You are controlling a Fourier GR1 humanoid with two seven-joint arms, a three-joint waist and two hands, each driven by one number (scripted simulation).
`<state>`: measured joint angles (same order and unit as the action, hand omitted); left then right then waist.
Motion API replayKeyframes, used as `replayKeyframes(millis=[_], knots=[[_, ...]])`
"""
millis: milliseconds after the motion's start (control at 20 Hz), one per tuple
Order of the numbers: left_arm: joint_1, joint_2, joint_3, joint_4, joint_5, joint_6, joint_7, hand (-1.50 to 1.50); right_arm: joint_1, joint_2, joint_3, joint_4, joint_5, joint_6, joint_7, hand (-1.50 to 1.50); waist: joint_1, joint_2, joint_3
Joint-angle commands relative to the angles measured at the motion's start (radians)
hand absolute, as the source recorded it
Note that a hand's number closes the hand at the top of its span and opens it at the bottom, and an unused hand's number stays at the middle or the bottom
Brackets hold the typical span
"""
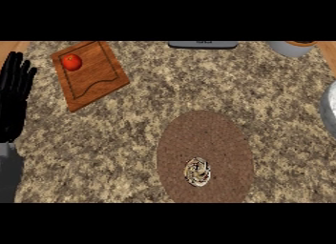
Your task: Pick the lemon from the placemat and place it in the bowl
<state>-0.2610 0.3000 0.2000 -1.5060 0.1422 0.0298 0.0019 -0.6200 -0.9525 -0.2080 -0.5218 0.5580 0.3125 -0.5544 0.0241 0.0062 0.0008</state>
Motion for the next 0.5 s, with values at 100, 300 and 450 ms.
replayKeyframes(millis=[100, 300, 450], knots=[[0.014, 0.022, 0.016, -0.029, 0.014, -0.021, 0.021, 0.0, -0.017, 0.146, -0.008, 0.127, 0.015, -0.097, 0.095, -1.5, 0.0, -0.001, 0.001], [-0.027, -0.019, -0.023, 0.001, -0.039, 0.027, -0.003, 0.0, -0.103, 0.118, -0.085, 0.216, -0.066, 0.026, 0.052, -1.5, 0.002, 0.003, 0.002], [0.002, 0.002, 0.016, 0.017, 0.008, -0.017, -0.015, 0.0, -0.045, 0.166, -0.145, 0.245, -0.129, -0.006, -0.044, -1.5, -0.002, 0.002, 0.002]])
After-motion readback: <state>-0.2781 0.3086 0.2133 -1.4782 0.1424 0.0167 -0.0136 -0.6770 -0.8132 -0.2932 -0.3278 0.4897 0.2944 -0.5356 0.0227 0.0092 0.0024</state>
